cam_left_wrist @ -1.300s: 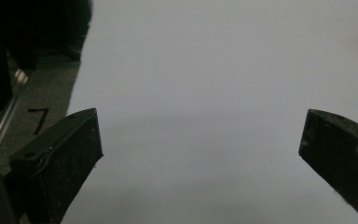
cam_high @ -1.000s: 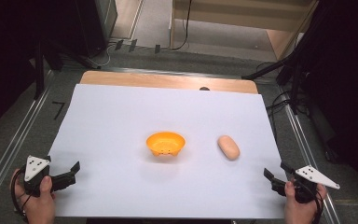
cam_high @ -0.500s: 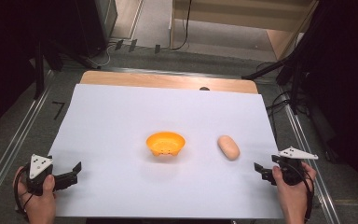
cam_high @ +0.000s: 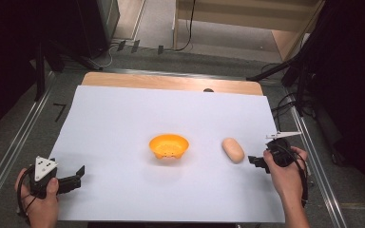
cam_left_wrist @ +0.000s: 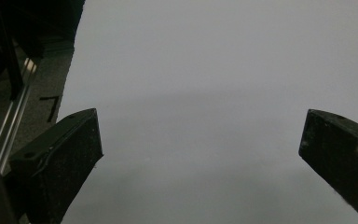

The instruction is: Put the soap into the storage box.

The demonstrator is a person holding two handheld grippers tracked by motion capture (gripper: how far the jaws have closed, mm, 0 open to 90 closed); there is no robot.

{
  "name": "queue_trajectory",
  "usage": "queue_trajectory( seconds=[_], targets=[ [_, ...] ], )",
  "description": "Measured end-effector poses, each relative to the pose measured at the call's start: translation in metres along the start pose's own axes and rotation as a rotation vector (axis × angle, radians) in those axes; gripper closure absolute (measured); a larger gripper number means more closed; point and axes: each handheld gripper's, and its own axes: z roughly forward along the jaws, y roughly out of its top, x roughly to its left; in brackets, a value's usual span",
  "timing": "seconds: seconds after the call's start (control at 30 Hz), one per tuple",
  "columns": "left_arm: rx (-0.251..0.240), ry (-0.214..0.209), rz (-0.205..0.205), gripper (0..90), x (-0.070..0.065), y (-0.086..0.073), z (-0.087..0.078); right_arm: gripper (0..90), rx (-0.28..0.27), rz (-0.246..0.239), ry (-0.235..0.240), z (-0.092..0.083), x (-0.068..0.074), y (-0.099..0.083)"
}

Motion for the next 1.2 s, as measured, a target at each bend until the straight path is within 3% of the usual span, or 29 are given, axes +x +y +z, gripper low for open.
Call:
queue_trajectory(
  seconds=[0.23,0.67,1.0,1.2],
  targets=[
    [-0.002,-0.008,0.0,0.0,0.0,0.0,0.0,19.7,0.067,-0.005,0.04,0.015,0.011,0.02],
    [-0.002,-0.012,0.001,0.0,0.0,0.0,0.0,18.6,0.111,0.029,0.078,0.042,0.026,0.04],
    [0.0,-0.01,0.001,0.0,0.0,0.0,0.0,19.3,0.157,0.044,0.069,0.06,0.033,0.048],
    [0.0,-0.01,0.002,0.0,0.0,0.0,0.0,25.2,0.179,0.027,0.02,0.069,0.038,0.049]
  ],
)
